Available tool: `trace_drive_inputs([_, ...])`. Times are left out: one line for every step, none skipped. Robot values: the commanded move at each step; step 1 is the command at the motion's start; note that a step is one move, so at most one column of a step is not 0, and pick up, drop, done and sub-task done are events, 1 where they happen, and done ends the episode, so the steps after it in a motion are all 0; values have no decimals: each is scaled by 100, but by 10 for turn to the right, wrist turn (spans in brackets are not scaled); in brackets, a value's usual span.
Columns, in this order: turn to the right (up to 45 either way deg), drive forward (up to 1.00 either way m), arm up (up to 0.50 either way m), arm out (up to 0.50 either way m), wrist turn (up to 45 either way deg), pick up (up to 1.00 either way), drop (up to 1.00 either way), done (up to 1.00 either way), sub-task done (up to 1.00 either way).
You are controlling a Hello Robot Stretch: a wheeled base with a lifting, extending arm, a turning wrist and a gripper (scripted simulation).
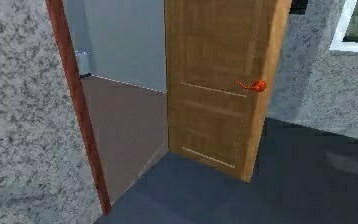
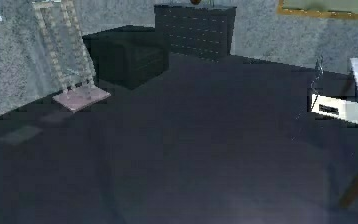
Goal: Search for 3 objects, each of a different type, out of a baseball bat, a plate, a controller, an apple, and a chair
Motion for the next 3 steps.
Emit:
trace_drive_inputs([0, 100, 0, 0, 0, 0, 0, 0, 0])
trace_drive_inputs([120, 0, 0, 0, 0, 0, 0, 0, 0])
trace_drive_inputs([0, 15, 0, 0, 0, 0, 0, 0, 0])
